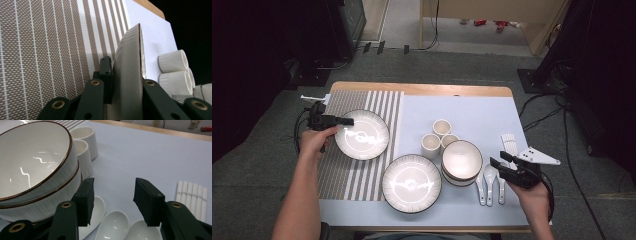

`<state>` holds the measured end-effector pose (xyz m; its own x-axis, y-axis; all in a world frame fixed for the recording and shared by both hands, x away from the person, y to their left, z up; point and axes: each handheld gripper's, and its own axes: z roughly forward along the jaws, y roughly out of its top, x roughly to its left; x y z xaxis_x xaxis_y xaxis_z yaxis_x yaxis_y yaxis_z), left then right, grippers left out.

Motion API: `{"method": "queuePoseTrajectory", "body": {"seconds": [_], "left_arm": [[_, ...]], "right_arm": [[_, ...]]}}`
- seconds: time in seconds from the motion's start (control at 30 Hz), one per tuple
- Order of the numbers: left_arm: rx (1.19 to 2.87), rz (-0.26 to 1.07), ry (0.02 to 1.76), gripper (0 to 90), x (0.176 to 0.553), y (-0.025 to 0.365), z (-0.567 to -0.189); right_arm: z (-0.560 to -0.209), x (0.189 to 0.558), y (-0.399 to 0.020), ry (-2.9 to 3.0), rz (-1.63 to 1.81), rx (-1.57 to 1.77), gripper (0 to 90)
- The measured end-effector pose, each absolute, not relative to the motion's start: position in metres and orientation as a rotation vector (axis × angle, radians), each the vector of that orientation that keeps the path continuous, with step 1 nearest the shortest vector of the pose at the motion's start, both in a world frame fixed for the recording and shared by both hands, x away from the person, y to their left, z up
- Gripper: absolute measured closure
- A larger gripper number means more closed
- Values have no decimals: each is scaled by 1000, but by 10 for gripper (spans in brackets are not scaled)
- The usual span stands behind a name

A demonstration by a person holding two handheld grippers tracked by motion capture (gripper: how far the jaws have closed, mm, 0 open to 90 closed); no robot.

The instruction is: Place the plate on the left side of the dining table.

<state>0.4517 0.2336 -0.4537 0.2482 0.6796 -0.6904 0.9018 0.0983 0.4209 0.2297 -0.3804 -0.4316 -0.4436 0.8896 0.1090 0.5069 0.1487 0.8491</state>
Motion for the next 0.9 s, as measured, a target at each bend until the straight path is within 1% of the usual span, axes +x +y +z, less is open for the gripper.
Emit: {"method": "queuePoseTrajectory", "body": {"seconds": [0.6,0.83,0.9], "left_arm": [[1643,-312,1518,802,451,235,-456],[1602,-325,1513,728,448,242,-453],[1621,-324,1519,741,446,244,-453]], "right_arm": [[-441,234,-386,1997,1210,1377,490],[-443,235,-385,2007,1182,1381,490],[-444,235,-385,2010,1172,1383,490]]}}
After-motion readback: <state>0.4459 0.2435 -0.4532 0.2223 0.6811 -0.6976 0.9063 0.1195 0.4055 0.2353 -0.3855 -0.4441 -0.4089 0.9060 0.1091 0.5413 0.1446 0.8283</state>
